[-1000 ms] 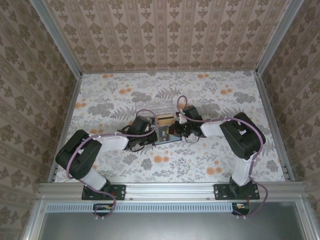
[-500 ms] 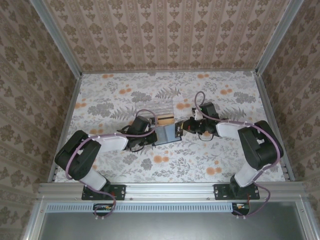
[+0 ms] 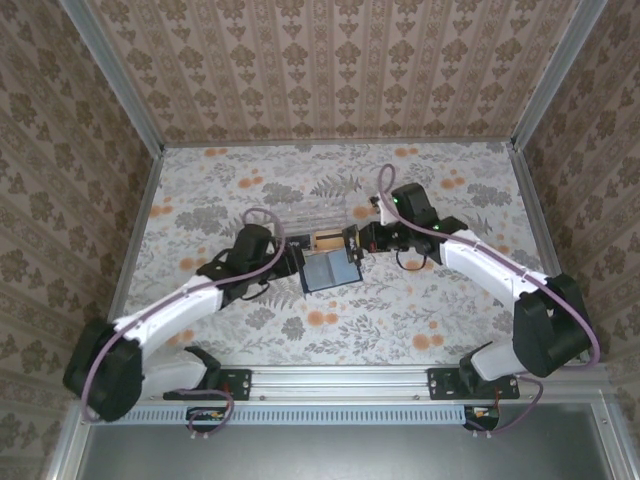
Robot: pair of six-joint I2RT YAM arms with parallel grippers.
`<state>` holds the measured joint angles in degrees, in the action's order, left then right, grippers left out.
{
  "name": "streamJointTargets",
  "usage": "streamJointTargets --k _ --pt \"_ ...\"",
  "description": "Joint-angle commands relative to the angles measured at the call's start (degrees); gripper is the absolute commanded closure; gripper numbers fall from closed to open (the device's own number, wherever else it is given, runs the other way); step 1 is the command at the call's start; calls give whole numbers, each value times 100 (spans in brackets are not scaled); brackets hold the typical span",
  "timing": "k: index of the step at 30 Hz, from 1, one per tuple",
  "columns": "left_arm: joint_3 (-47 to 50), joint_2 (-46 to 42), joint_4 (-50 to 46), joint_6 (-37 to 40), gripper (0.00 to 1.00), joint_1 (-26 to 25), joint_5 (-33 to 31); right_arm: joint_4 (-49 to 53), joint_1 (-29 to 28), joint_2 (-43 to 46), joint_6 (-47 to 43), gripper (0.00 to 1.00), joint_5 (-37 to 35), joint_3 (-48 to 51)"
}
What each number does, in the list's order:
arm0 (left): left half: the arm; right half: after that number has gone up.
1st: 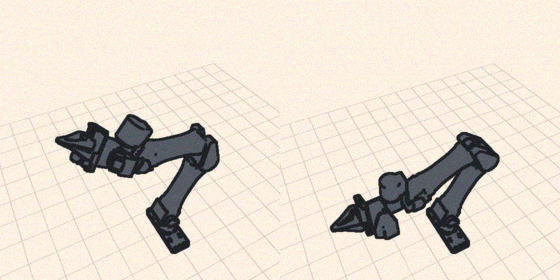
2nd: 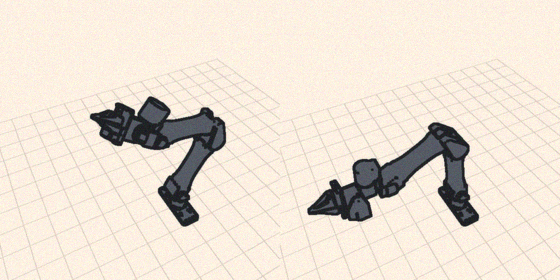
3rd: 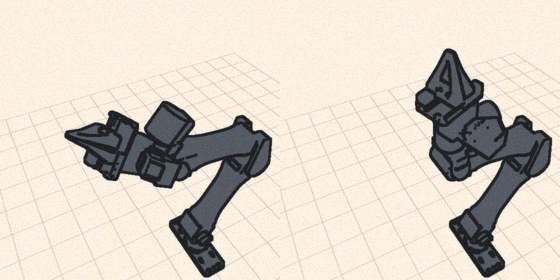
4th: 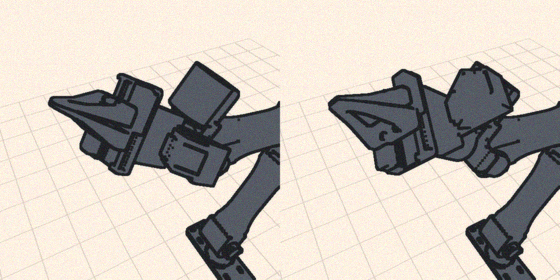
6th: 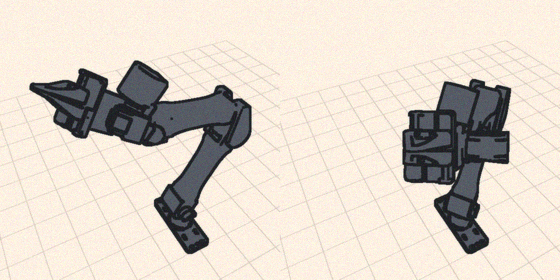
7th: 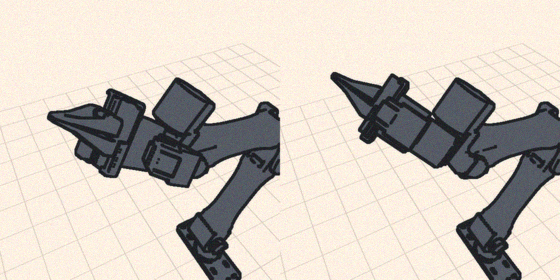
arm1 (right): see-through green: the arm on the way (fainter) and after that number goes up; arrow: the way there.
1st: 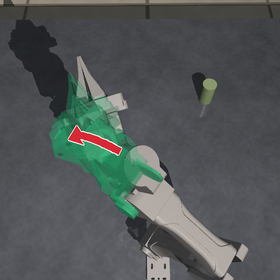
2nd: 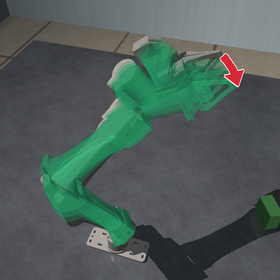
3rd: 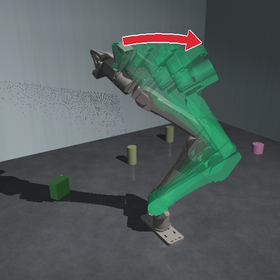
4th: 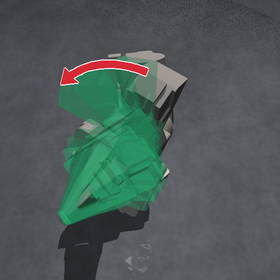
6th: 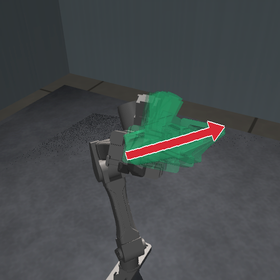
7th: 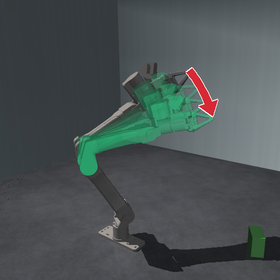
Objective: Take the credit cards out of the card holder
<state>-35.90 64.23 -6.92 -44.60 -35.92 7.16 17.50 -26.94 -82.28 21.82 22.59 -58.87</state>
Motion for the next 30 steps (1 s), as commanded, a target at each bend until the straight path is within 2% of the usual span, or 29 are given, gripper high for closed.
streamJointTargets --k 1,3,5,9,14,17,21,30 --pt "205 -890 -815 -74 34 202 -487 1035 -442 -213 -1065 100 -998 -771" --pt "304 -1466 -1170 -144 19 323 -679 1241 -686 -480 -1452 100 -1316 -1179" --pt "385 -2133 -1578 -213 0 426 -918 1300 -892 -818 -1846 100 -1610 -1566" --pt "459 -3174 -2251 -284 0 596 -1264 1484 -1260 -1395 -2708 100 -2037 -2153" --pt "471 -4078 -2828 -294 0 744 -1546 1362 -1862 -1953 -4428 100 -2760 -2532" --pt "463 -4294 -2989 -278 0 801 -1602 1102 -2218 -2269 -5372 100 -3357 -2646" --pt "453 -4322 -3059 -273 0 825 -1563 1134 -2461 -2698 -6196 100 -3733 -2975" --pt "261 -4364 -3335 -211 0 858 -1611 830 -2467 -3237 -7267 100 -3805 -3308"
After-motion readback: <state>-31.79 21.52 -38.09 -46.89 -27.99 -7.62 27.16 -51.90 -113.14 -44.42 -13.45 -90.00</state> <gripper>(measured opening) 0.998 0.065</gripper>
